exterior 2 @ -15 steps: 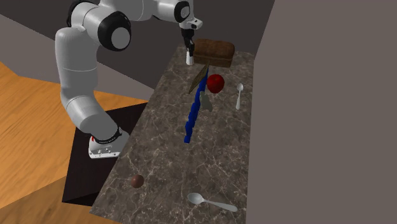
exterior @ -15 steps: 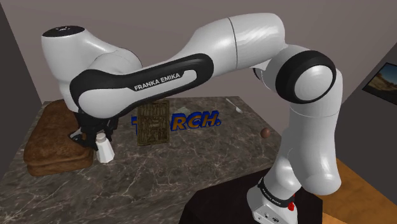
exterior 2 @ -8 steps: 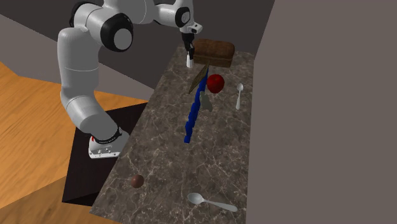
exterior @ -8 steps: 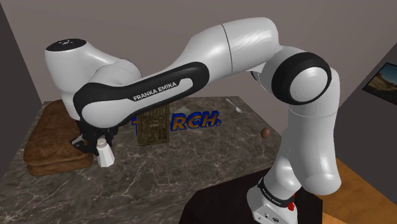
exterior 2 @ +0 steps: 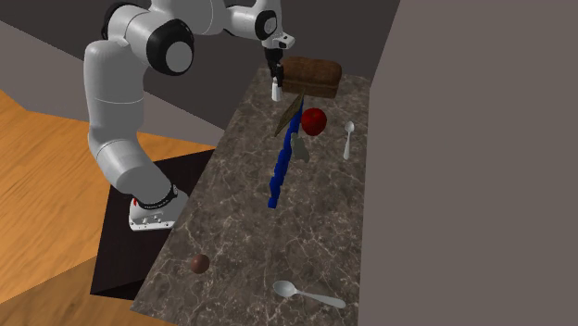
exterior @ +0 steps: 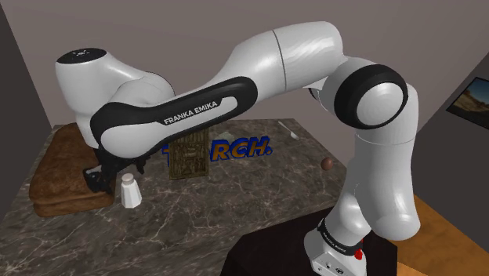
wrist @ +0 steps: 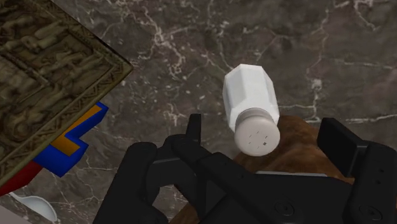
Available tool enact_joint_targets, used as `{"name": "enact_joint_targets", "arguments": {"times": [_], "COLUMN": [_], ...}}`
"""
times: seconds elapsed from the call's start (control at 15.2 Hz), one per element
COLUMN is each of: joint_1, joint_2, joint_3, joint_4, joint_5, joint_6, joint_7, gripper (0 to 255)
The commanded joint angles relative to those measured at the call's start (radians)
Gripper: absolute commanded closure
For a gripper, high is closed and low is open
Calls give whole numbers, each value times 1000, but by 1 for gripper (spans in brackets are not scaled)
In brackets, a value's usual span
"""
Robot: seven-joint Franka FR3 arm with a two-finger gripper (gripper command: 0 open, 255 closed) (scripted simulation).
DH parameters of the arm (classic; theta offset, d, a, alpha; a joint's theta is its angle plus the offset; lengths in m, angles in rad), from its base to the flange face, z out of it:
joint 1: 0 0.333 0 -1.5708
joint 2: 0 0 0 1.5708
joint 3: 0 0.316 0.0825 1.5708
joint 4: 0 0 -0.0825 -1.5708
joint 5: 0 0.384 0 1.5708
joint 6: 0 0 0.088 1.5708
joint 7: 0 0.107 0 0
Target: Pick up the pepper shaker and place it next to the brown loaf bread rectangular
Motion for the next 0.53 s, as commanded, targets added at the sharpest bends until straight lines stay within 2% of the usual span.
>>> {"name": "enact_joint_targets", "arguments": {"times": [0.0, 0.07, 0.33, 0.46], "joint_1": [0, 0, 7, 7], "joint_2": [0, 0, -31, -31], "joint_3": [0, 0, 8, 8], "joint_4": [0, 0, 81, 81], "joint_5": [0, 0, 13, 13], "joint_6": [0, 0, -111, -111], "joint_7": [0, 0, -10, -10], "gripper": [0, 0, 0, 0]}}
